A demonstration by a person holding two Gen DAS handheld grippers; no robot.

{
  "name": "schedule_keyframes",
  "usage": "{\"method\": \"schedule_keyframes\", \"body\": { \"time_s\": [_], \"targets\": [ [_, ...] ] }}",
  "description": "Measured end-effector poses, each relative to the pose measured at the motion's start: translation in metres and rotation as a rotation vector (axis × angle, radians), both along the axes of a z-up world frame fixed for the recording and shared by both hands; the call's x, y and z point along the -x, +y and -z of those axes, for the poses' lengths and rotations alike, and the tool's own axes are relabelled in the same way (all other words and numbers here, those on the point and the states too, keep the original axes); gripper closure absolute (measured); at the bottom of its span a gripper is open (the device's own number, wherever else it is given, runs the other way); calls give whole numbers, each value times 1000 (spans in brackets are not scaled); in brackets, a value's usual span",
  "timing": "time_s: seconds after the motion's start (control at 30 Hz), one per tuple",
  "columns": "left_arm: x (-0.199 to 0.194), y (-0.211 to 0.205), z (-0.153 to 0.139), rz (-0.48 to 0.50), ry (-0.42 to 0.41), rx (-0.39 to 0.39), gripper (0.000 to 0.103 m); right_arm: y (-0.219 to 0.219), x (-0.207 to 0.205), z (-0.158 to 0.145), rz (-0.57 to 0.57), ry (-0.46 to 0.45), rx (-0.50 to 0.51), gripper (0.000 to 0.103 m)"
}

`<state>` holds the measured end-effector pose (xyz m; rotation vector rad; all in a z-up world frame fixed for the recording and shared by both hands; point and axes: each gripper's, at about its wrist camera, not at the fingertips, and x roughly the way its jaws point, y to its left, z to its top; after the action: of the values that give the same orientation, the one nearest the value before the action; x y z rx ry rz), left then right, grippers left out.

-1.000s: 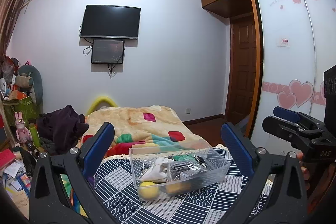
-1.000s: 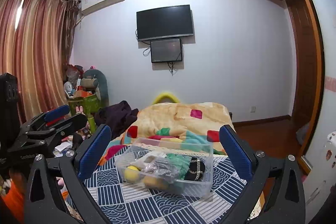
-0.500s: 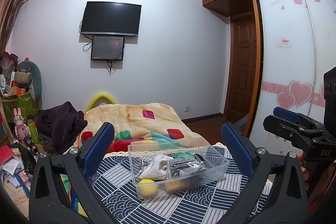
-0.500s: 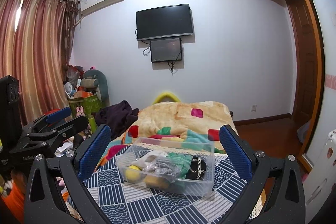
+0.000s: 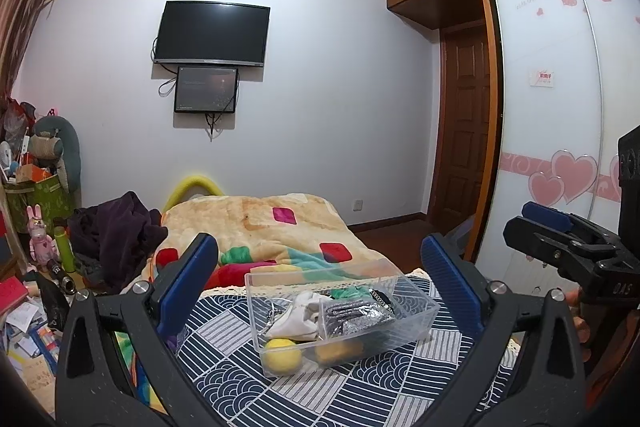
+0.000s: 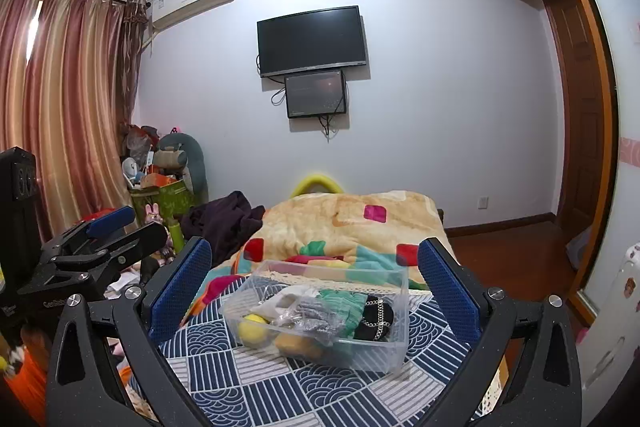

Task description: Organize soft objects

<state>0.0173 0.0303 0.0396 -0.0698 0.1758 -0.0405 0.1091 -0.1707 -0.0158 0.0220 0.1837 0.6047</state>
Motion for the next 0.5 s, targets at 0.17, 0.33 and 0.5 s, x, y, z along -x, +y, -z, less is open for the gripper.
{"method": "schedule_keyframes", "body": {
  "time_s": [0.17,0.33,0.5],
  "targets": [
    [0,1,1,3,7,8,0,0,1,0,1,-2,0,0],
    [-2,1,1,19,19,9,0,1,1,-2,0,-3,-3,0],
    [-3,-2,2,29,30,2,0,1,2,-2,1,0,-1,0]
  ]
}}
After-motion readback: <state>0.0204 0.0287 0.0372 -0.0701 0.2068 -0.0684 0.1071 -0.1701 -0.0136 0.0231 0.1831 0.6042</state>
